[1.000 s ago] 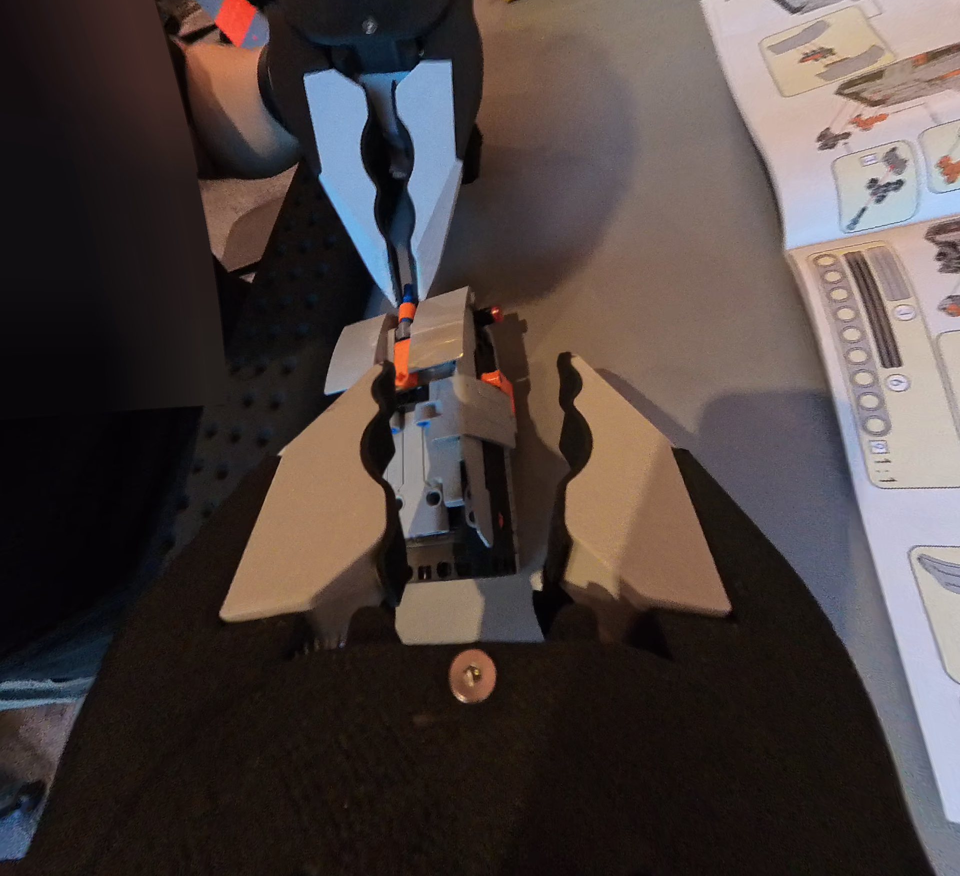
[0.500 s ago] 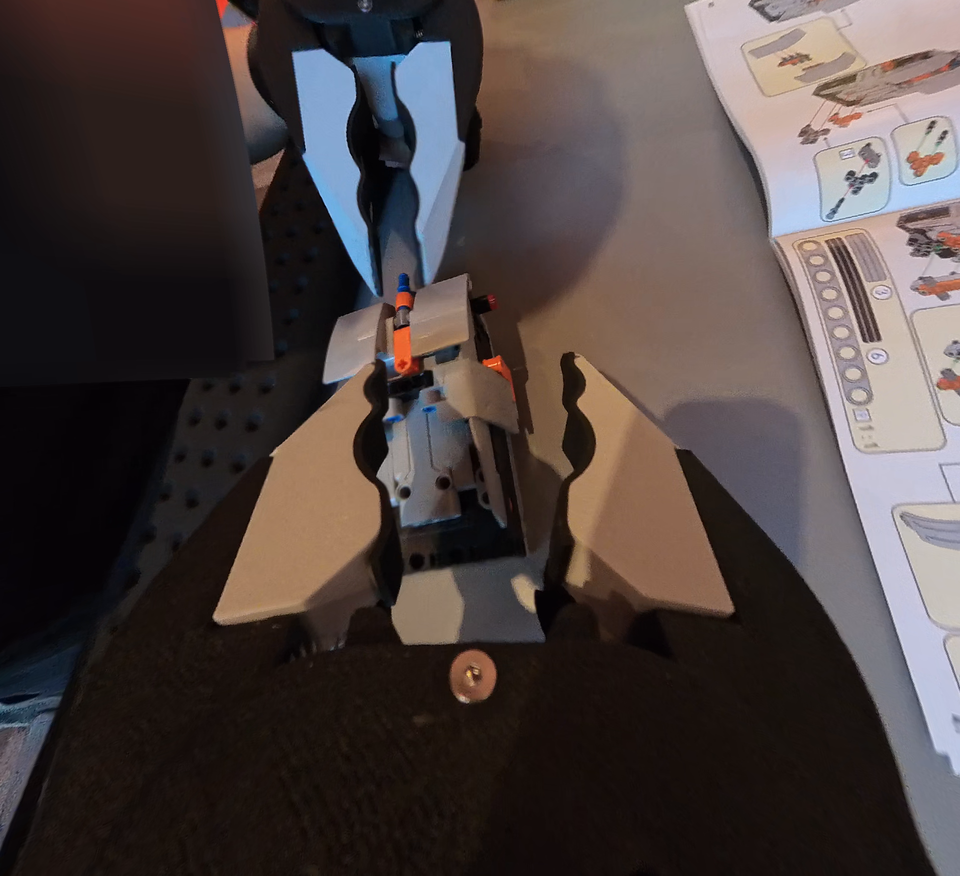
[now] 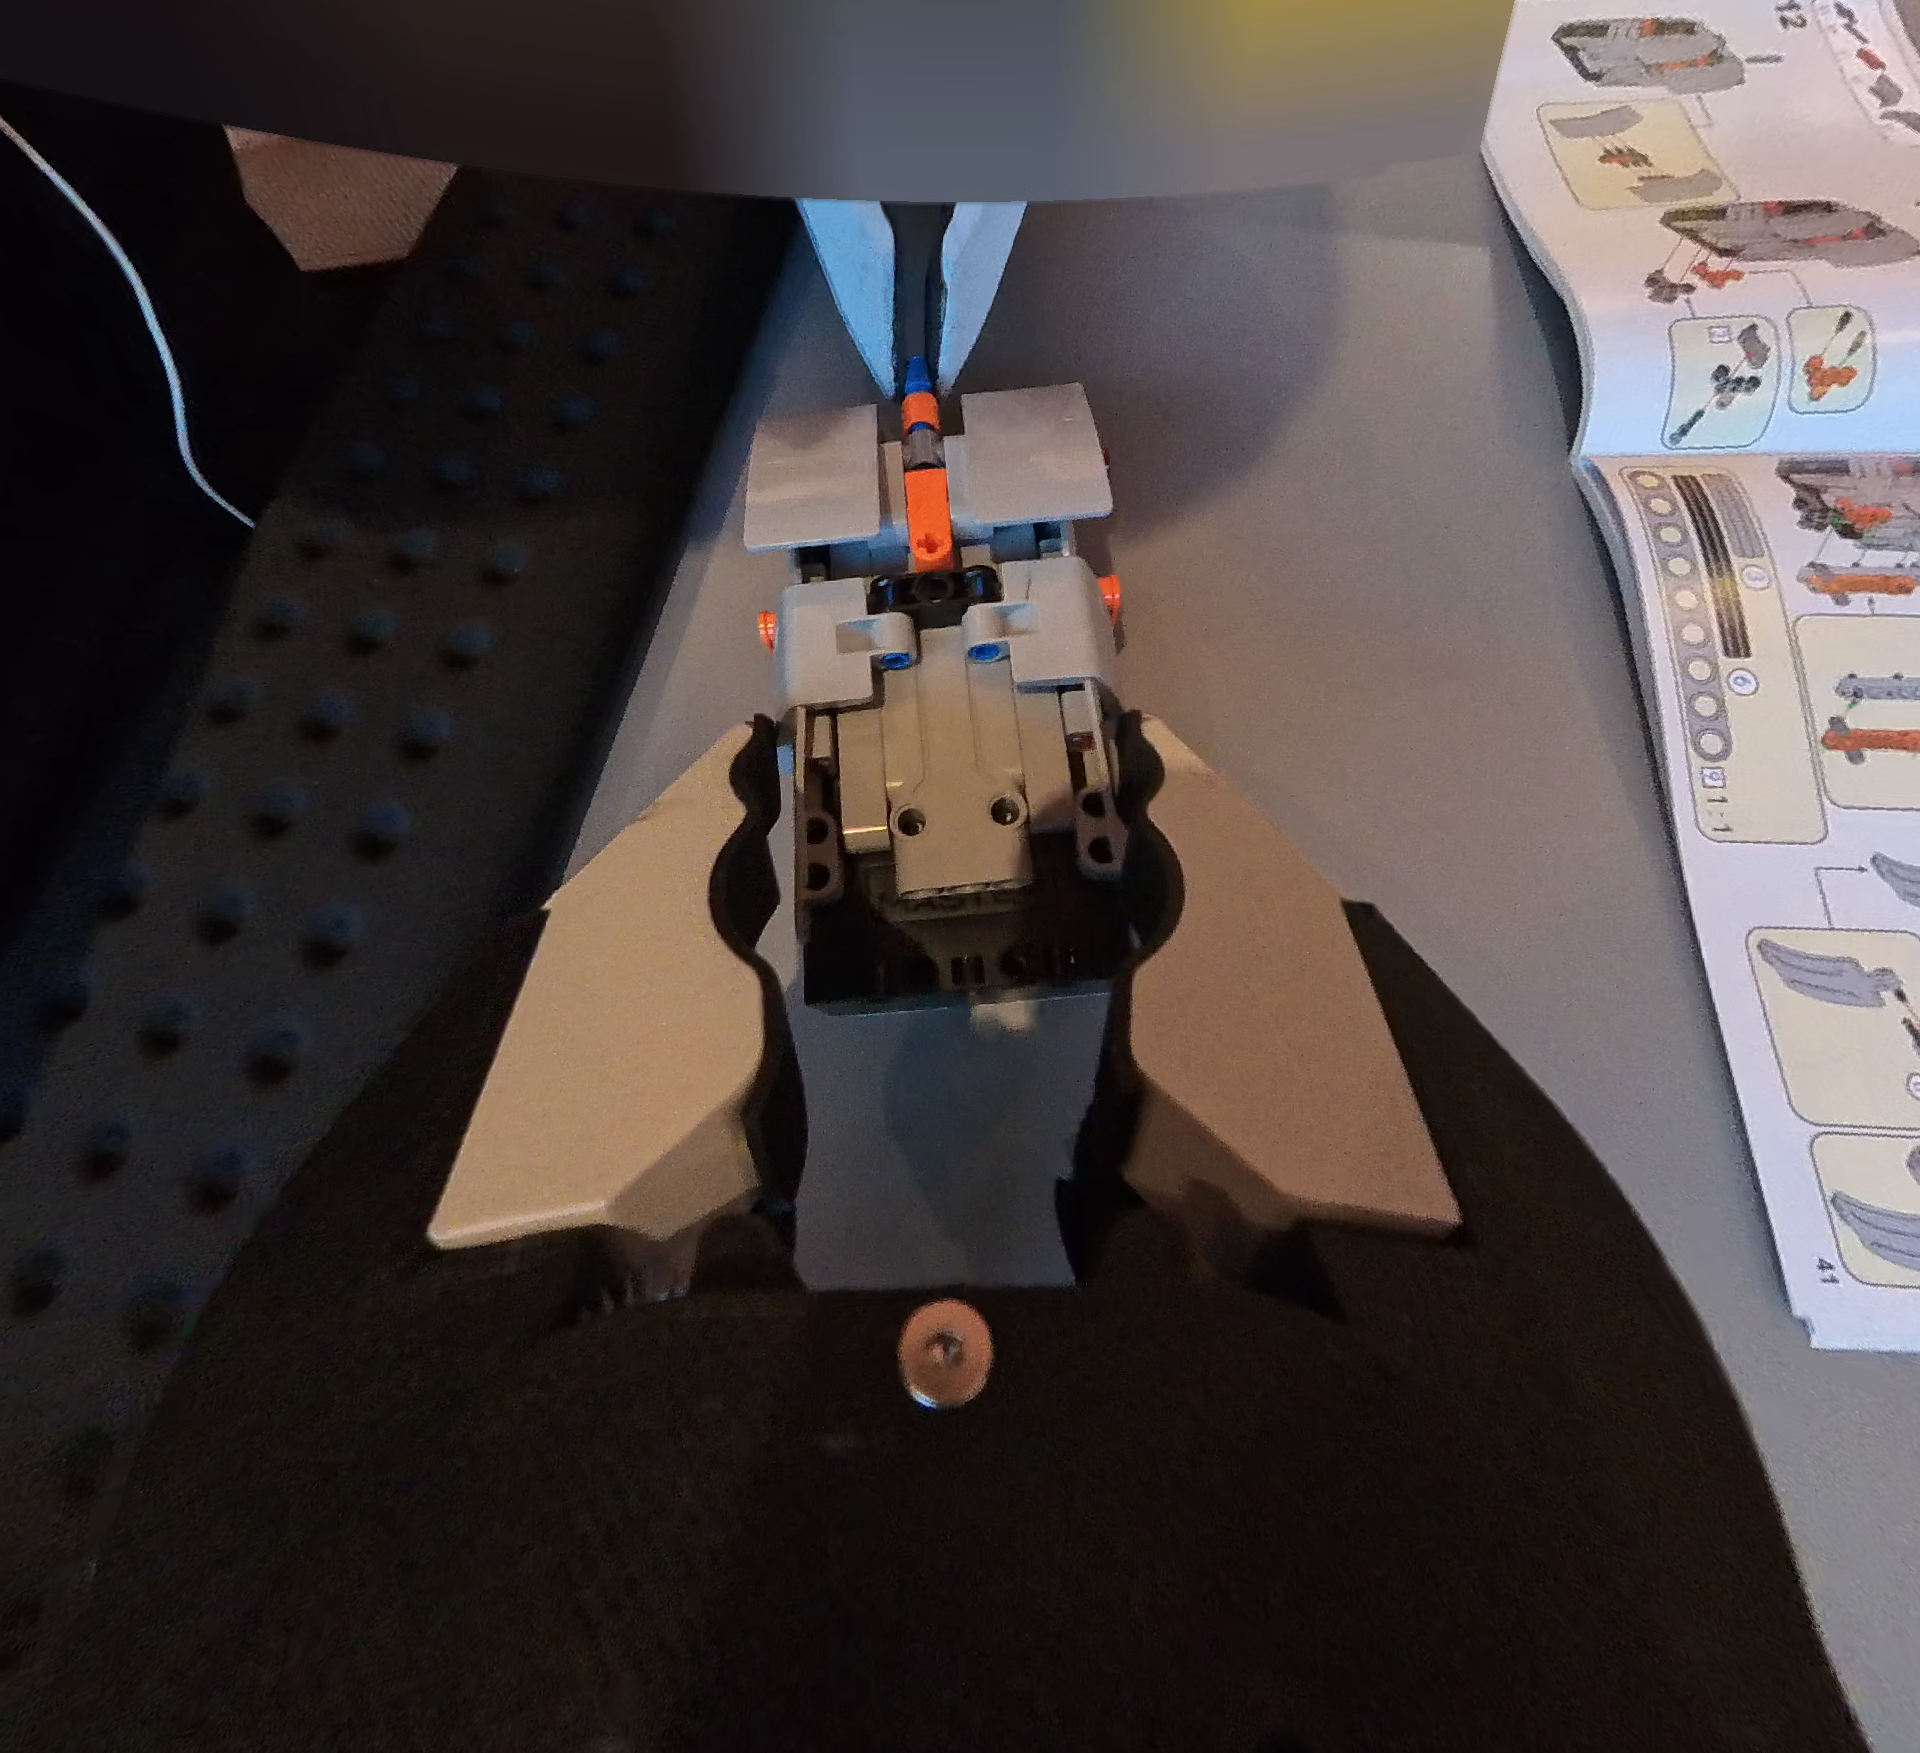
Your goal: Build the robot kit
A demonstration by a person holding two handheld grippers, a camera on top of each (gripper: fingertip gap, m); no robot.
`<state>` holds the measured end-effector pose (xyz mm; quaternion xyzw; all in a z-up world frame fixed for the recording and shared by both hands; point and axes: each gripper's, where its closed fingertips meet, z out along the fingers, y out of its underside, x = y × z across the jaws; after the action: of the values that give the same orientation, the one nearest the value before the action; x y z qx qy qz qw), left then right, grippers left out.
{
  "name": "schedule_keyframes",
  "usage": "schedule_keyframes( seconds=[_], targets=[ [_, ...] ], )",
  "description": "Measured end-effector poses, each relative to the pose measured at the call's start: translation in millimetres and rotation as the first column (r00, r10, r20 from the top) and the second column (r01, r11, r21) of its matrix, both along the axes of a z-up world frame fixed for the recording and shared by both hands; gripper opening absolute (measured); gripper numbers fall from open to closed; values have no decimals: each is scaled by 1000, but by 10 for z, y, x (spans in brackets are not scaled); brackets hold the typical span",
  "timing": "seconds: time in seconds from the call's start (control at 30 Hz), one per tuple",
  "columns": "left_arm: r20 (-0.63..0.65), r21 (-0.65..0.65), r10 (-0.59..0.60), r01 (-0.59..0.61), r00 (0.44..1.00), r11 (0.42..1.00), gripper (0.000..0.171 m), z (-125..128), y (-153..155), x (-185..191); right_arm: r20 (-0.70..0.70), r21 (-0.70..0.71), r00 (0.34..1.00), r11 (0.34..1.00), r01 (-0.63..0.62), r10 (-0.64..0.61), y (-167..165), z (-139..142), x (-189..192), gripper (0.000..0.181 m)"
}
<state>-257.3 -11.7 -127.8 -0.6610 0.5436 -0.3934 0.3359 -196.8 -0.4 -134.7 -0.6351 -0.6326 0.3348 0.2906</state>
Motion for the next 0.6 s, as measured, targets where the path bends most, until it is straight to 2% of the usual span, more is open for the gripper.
schedule_keyframes(
  seconds=[0.23, 0.33, 0.43, 0.5, 0.6],
  targets=[
    [11, -23, 16, -16, 1000, 1000, 1, 2, 10, -36, -45, 13, 999, 1000, 21, -20, 10, 15, -40, 65],
    [12, -32, 19, -18, 1000, 999, 1, 2, 22, -31, -122, 26, 992, 999, 18, -15, 4, 141, -92, 62],
    [12, -39, 17, -17, 1000, 999, 1, 1, 26, -25, -114, 17, 993, 1000, 11, -9, 14, 123, -90, 59],
    [12, -40, 17, -17, 1000, 999, 1, 0, 25, -25, -62, 20, 998, 1000, 8, -6, 13, 83, -50, 65],
    [12, -37, 19, -18, 1000, 999, 1, 0, 27, -25, -87, -8, 996, 1000, 13, -13, 5, 96, -59, 69]
  ],
)
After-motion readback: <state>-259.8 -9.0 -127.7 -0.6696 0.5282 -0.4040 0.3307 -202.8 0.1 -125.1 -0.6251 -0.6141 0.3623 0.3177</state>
